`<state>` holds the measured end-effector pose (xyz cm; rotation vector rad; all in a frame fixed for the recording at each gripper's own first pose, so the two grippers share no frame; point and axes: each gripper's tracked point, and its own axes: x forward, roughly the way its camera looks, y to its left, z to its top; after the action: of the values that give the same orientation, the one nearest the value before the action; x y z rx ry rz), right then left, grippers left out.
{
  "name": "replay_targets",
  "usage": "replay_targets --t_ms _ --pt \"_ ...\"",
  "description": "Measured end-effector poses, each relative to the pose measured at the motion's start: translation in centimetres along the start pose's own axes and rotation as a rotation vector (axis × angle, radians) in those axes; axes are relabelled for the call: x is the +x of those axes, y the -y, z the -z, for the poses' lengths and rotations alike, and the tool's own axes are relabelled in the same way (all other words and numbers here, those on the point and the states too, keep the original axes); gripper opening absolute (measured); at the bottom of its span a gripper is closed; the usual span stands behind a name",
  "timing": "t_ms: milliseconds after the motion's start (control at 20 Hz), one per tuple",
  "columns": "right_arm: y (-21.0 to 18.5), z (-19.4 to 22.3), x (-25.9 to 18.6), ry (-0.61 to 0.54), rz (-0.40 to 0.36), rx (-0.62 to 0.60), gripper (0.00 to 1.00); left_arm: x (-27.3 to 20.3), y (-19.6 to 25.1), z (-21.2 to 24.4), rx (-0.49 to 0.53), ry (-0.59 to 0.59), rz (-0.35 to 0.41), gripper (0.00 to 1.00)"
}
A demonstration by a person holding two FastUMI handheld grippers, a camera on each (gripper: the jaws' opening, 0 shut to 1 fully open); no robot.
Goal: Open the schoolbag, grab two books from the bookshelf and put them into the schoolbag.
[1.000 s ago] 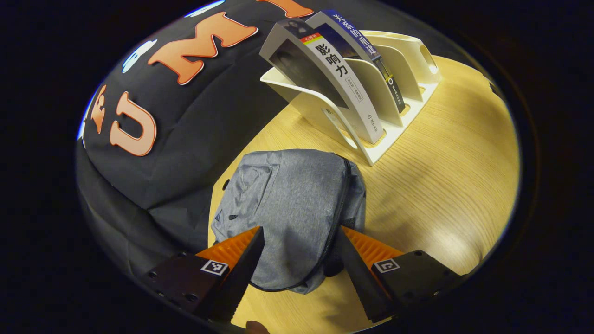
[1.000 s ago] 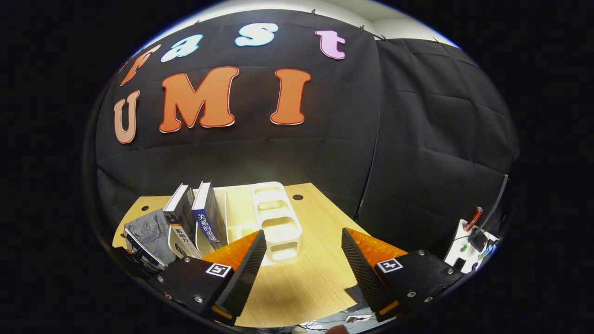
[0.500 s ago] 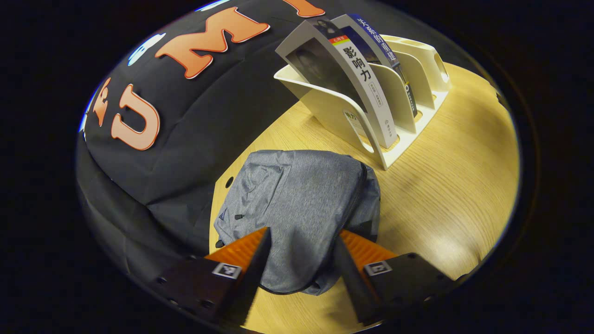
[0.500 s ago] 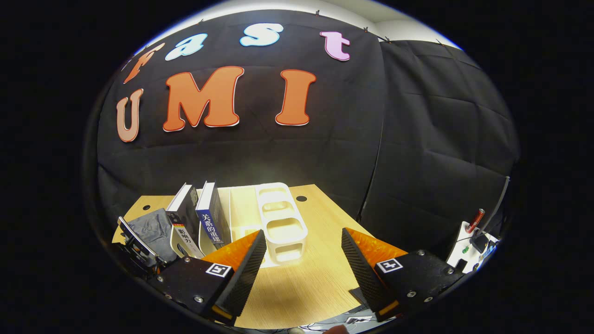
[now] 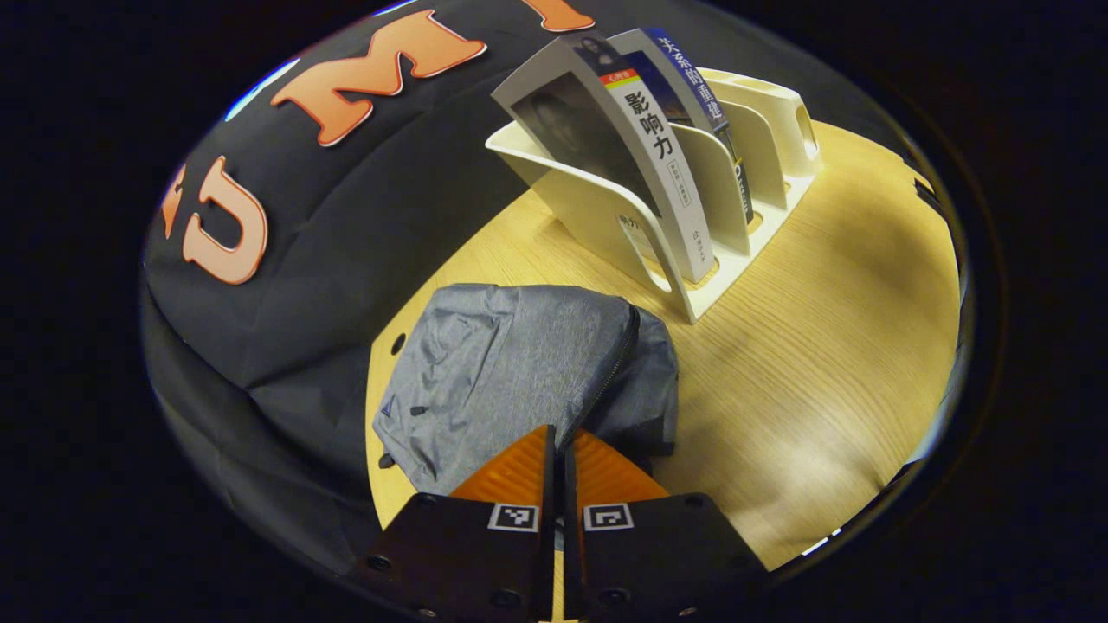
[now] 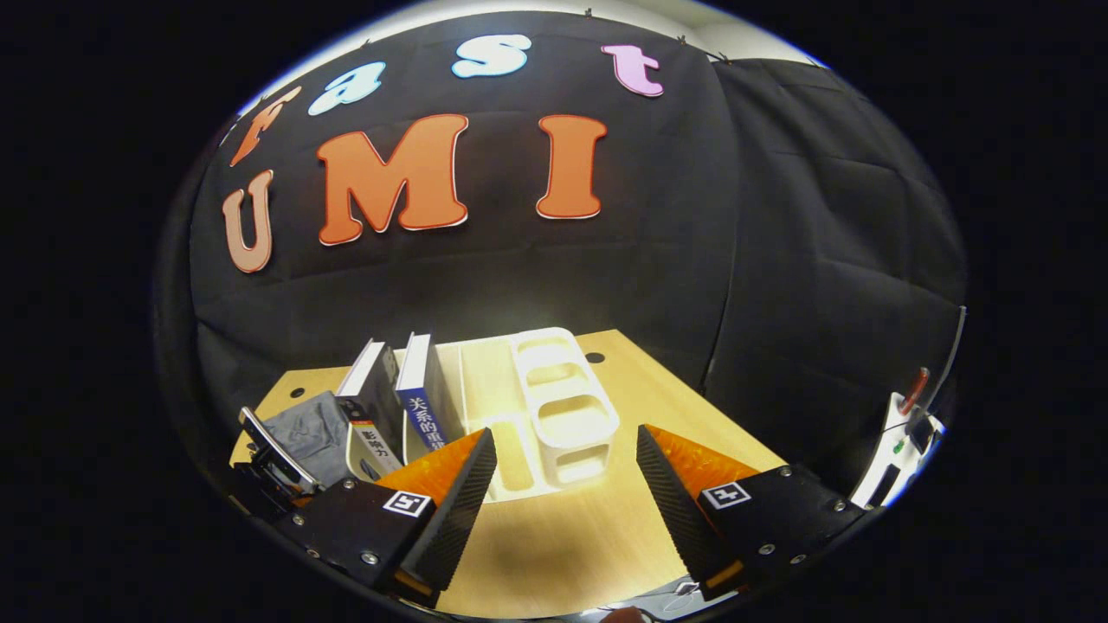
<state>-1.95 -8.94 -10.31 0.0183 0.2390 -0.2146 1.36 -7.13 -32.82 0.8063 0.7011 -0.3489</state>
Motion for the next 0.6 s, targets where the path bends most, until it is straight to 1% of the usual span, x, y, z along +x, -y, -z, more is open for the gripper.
replay_targets --t_ms 100,200,400,500,600 --pt "-0.3 -0.3 0.1 -0.011 0.0 0.039 0.98 -0.3 -0.3 -0.2 0.032 -0.005 0.026 0.02" --pt "-1.2 -1.1 0.0 -0.012 -0.019 0.057 0.97 -0.4 -0.4 -0.9 0.034 0.018 0.081 0.01" --pt "-2.4 -2.4 -0.3 -0.011 -0.027 0.011 0.97 -1.8 -2.0 -1.5 -0.035 -0.011 0.195 0.01" --pt "-3.4 -2.9 -0.6 -0.01 -0.039 -0.004 0.97 -2.4 -3.5 -2.4 -0.049 -0.005 0.238 0.01" --pt "-3.7 -3.3 -0.9 -0.003 -0.022 -0.018 0.97 -3.2 -4.8 -3.0 -0.052 -0.002 0.27 0.01"
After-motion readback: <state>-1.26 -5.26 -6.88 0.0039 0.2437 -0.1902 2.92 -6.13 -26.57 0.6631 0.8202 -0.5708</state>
